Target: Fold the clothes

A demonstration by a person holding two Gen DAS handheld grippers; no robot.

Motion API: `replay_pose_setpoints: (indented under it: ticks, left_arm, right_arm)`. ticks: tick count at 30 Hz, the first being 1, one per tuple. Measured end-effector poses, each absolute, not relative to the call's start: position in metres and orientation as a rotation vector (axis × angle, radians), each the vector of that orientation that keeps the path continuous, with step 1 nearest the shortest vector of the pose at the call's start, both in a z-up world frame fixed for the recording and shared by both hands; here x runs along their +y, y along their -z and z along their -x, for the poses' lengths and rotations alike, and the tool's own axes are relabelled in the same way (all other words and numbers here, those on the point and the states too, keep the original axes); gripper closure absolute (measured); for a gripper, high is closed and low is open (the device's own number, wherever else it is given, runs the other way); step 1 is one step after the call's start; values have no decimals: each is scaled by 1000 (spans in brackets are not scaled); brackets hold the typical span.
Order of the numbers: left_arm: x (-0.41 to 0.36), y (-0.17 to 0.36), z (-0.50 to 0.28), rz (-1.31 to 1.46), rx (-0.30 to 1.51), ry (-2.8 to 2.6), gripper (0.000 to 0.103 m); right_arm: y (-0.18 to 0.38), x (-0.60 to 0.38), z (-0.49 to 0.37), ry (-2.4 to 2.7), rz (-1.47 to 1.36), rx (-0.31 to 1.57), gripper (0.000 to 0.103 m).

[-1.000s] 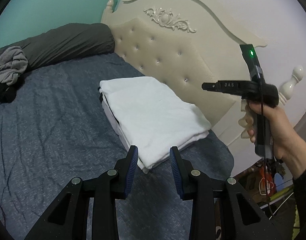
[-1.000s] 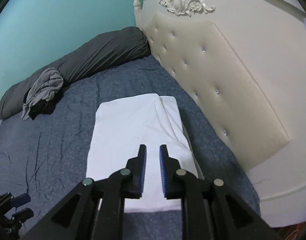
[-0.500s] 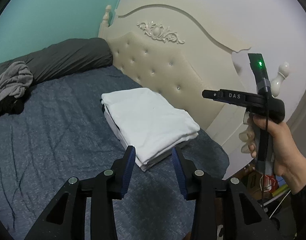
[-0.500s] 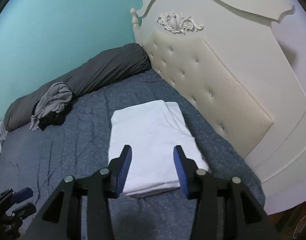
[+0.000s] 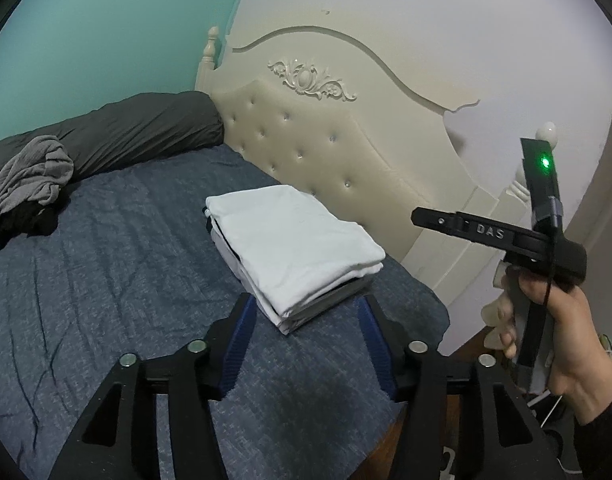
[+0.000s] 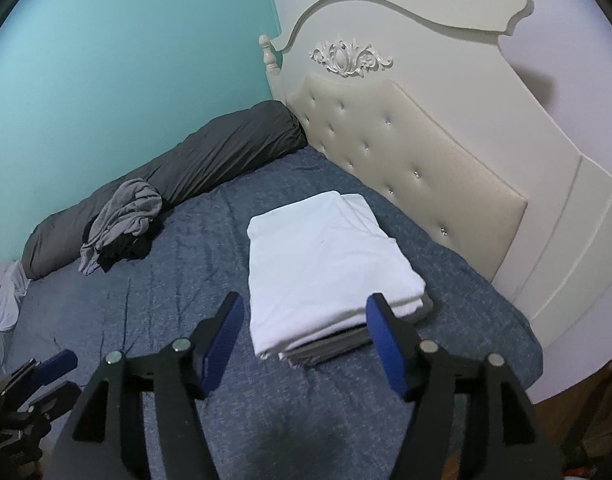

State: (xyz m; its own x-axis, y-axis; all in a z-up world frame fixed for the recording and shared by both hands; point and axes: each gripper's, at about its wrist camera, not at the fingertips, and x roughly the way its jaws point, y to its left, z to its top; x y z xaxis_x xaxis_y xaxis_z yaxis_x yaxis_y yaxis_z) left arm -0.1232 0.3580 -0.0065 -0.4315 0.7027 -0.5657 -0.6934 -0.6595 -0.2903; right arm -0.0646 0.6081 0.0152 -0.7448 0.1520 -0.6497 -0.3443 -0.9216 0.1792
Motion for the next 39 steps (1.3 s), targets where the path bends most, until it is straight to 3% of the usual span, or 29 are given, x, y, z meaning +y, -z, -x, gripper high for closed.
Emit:
replay_pose_setpoints:
  ticks: [17, 30, 39]
  left_arm:
    - [333, 1, 92, 814, 25, -2119, 35]
    - [300, -6, 70, 756, 25, -2126, 16]
    - [287, -7, 55, 731, 46, -2119, 11]
  right_arm:
    - [-12, 559, 3, -2636, 893, 399, 26]
    - [-8, 518, -49, -2606, 842, 425, 18]
    - [-13, 498, -80, -2634, 805, 423, 17]
